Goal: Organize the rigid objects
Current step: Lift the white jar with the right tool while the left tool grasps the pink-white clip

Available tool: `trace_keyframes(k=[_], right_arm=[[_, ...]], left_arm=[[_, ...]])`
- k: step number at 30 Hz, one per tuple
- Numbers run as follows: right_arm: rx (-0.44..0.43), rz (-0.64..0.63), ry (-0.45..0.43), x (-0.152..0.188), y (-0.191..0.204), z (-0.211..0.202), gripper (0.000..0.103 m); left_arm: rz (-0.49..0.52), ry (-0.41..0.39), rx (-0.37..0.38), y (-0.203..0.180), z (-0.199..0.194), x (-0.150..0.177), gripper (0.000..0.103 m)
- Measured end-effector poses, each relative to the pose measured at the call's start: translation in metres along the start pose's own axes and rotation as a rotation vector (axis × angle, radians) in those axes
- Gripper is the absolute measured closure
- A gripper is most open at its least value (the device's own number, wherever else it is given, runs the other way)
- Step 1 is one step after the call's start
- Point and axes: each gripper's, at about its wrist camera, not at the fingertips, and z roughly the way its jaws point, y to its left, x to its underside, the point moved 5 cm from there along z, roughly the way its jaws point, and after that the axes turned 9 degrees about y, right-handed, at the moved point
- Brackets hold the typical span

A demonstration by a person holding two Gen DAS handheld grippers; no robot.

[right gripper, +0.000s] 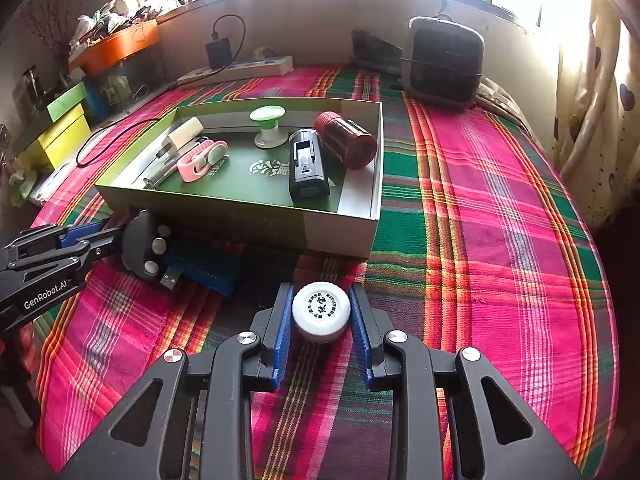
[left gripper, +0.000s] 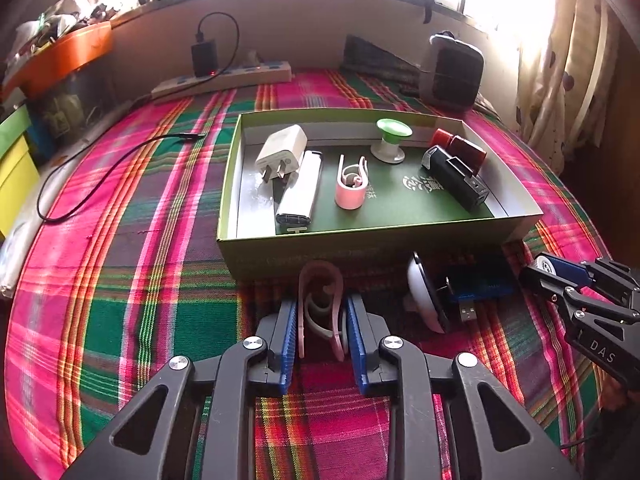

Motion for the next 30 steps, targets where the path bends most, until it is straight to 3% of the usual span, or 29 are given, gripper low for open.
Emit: trace_keyframes(k=[30], right_arm=[[-0.031,-0.014,-0.014,0.0014,0.004,-0.0029,0.074]], left_arm=[[-0.005,0.002,0.016,-0.0006,-0.0045,0.0027,0.08]])
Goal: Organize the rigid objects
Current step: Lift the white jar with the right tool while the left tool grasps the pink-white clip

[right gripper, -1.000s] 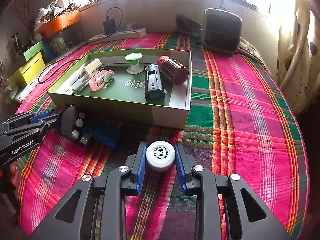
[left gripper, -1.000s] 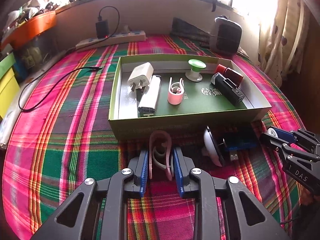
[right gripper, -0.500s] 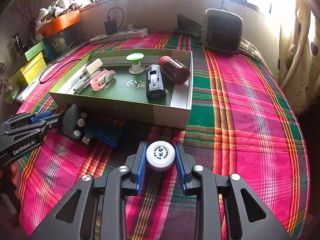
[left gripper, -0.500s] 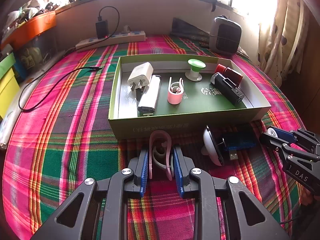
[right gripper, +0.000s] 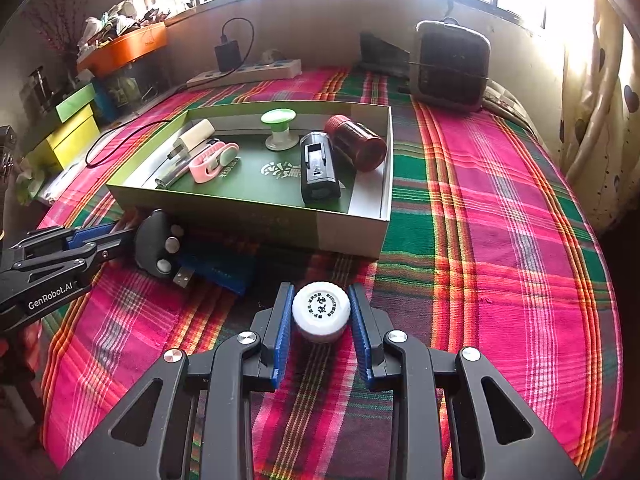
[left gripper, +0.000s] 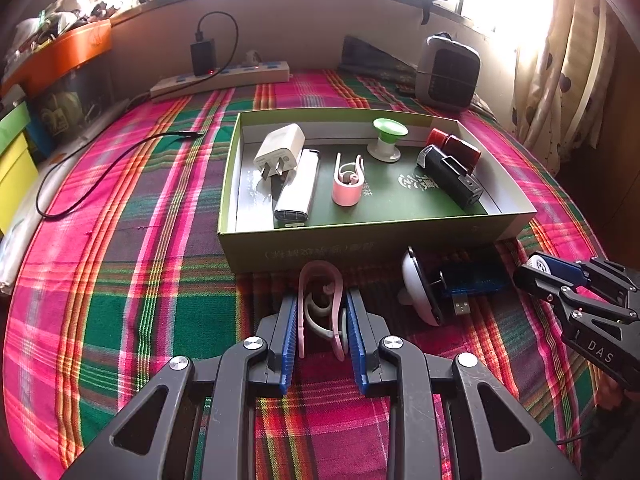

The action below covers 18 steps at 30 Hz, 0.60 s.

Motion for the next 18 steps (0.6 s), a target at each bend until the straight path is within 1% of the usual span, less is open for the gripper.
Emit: trace_keyframes(k=[10,18], right_arm=[[-0.022,-0.011,-0.03,-0.005,0.005,-0.01,0.074],[-0.055,-0.032,-0.063,-0.024,0.009,-0.019,0.074]], left_arm=[[-0.005,-0.018,0.015,0.003,-0.01,0.001,0.08],[0.003,-0.043,0.03,0.004,-0.022,-0.007,0.08]])
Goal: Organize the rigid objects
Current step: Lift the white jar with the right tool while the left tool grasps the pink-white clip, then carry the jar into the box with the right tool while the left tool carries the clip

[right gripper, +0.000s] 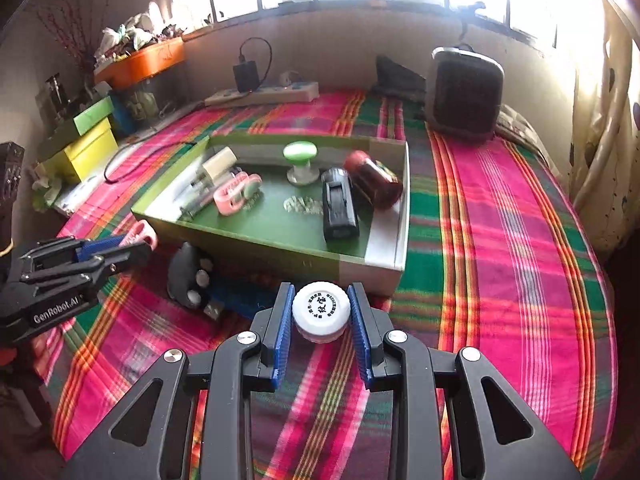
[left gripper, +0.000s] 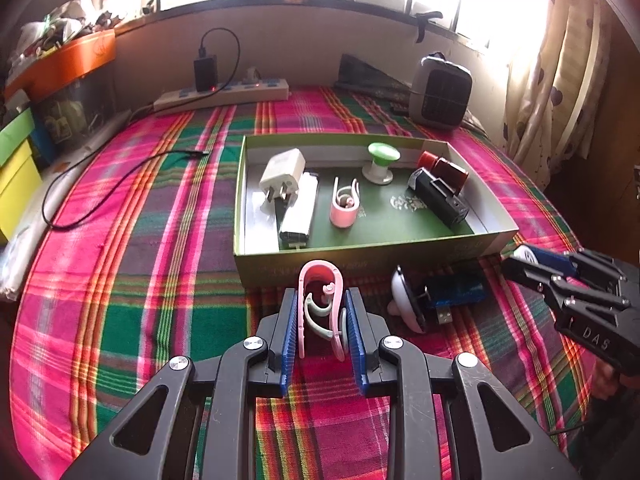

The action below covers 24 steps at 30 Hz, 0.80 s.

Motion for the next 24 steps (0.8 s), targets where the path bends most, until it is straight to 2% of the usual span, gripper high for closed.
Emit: trace_keyframes(k=[12,17,20,22,24], right_arm=[[-0.035,-0.012,-0.021,-0.036,0.004,0.005,0.074],[-0.038,-0.022,-0.02,-0.034,0.007,0.007,0.074],[-0.039,-0.025,-0.016,-0.031,0.008,0.009,0.074],[-0.034,-0.027,-0.013,-0.03,0.008,0.011,0.074],[-0.037,-0.03,-0.008,-0.028,0.009,0.012,0.074]], left_arm=[[0.02,-0.024,0.03,0.001,-0.004,-0.029,0.08],[-0.001,-0.013,0.06,0.006,-0.004,-0.022,0.08],[-0.012,0.001,0.048,0.012,-0.004,-0.011,0.08],[-0.011,0.008,0.033,0.015,-0.004,-0.006,0.079],[-0.006,0.014,0.035,0.016,-0.003,-0.002,0.069]])
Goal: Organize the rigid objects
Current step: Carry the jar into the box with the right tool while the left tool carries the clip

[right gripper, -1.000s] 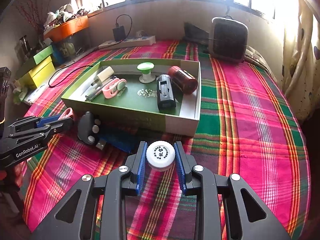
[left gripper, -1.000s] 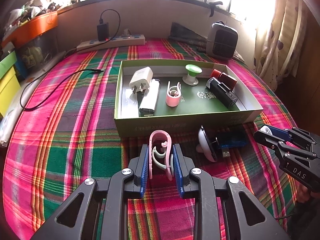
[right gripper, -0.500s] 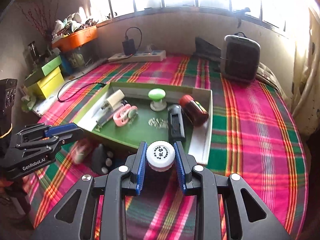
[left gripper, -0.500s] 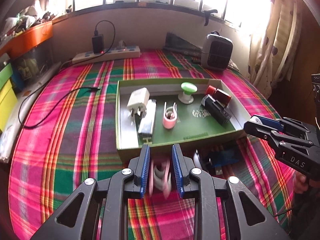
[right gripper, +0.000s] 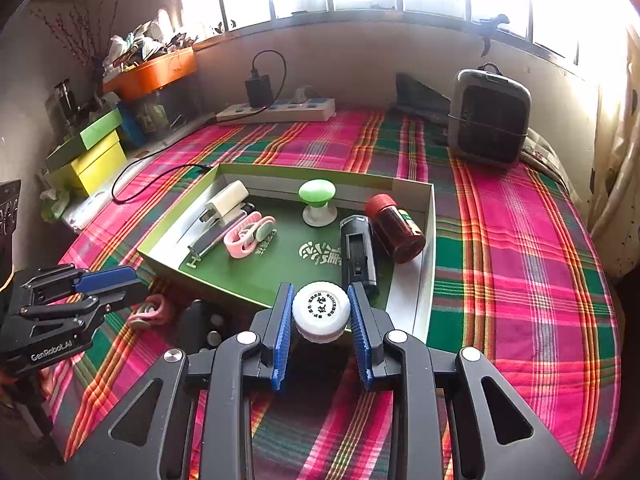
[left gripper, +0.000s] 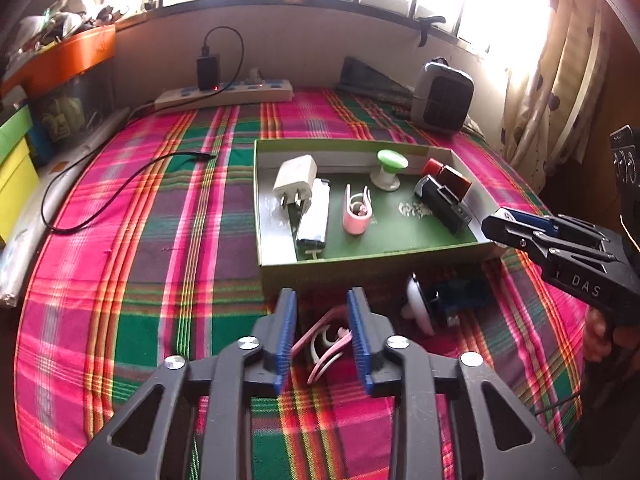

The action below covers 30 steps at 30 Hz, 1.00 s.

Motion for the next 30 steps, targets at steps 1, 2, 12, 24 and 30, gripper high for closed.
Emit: trace_keyframes(k=[1,2,12,24,30], right_arm=[[-0.003,-0.001,0.001,0.001,0.001,0.0,0.074],[-0.003,-0.002,0.003,0.002,0.001,0.001,0.074],[0.003,-0.006,0.001,0.003,0.001,-0.001,0.074],[0.006,-0.009,0.005,0.004,0.002,0.0,0.074],[0.009,-0.005,0.005,0.005,0.001,0.0,0.074]], left_arm=[[-0.001,0.008,0.005,0.0,0.002,0.001,0.066],[-0.004,0.015,0.006,0.001,0.004,0.002,0.065],[0.032,0.062,-0.011,-0.007,0.018,0.011,0.064],[0.046,0.069,-0.051,-0.007,0.024,0.014,0.07],[0.031,0.066,-0.063,-0.002,0.023,0.014,0.08]])
